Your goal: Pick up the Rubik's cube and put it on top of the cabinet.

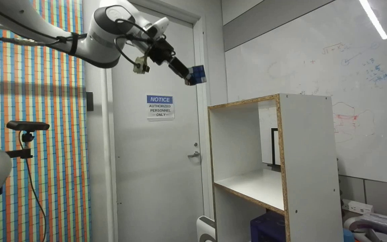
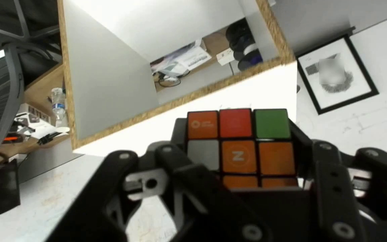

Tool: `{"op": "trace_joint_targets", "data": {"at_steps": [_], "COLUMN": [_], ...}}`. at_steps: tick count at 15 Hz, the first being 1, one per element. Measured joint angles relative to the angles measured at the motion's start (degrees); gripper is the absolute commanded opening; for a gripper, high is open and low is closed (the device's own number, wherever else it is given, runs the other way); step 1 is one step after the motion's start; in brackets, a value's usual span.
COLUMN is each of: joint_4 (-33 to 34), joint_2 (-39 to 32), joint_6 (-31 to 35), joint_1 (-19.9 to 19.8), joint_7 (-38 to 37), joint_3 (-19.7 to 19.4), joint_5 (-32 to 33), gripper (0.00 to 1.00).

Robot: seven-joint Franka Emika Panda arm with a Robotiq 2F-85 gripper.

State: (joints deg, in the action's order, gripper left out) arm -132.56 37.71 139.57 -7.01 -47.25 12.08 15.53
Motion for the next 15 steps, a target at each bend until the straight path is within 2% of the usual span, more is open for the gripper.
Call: {"op": "trace_joint_targets", "data": {"at_steps": [2, 5, 7, 10, 11, 12, 15], "joint_4": [6.3, 14.2, 19.0, 25.9, 28.1, 30.2, 36.5], "joint_2": [-2.6, -10.7, -17.6, -26.9, -29.6, -31.8, -36.2], "joint_6": [-3.0, -5.5, -6.4, -8.7, -9.8, -11.1, -18.7], "joint_1": [-3.2, -7.2, -8.4, -8.1, -7.5, -6.6, -2.9], "joint_7": [0.0, -0.9, -1.6, -1.9, -1.9, -1.9, -1.5], "joint_3": [0.2, 0.3, -0.1, -1.4, -2.0, -2.8, -5.2], "joint_5": [0.0, 1.0, 2.3, 3.7, 3.9, 3.9, 3.0], "gripper": [0.41, 0.41, 0.41, 0.41, 0.49, 0.91, 1.0]}}
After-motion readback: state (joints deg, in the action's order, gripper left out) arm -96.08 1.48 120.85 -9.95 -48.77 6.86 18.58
